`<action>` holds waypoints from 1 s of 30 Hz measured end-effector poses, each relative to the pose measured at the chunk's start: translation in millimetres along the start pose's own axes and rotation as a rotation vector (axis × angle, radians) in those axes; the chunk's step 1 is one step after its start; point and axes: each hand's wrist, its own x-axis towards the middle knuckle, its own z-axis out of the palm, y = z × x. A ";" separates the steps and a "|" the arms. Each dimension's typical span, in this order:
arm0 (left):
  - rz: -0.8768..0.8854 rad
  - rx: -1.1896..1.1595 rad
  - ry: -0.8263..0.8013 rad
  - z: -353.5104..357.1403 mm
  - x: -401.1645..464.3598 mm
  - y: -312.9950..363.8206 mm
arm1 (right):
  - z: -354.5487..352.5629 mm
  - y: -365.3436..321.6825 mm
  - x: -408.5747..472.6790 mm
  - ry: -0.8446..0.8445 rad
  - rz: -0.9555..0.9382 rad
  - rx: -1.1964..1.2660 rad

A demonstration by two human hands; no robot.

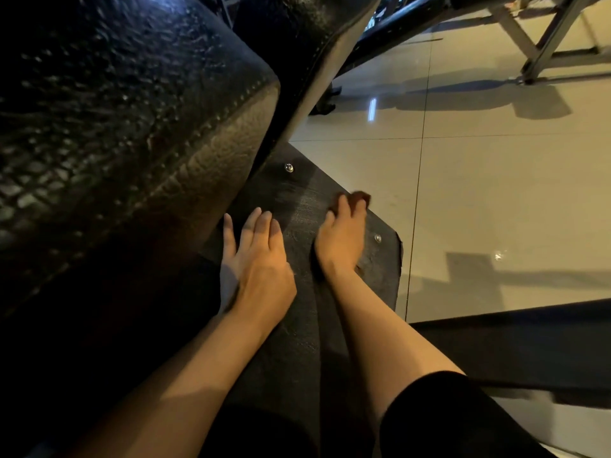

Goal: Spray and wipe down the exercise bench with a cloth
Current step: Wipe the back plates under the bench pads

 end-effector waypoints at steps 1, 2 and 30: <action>0.015 -0.010 0.014 0.4 2.2 -1.6 | 8.0 -16.8 0.8 -0.047 -0.125 0.006; 0.018 -0.017 0.023 0.2 3.9 -2.7 | 14.5 -32.5 0.9 -0.114 -0.265 0.020; 0.019 -0.047 -0.208 -36.5 -22.7 30.4 | -45.1 79.6 -1.5 -0.096 0.264 -0.118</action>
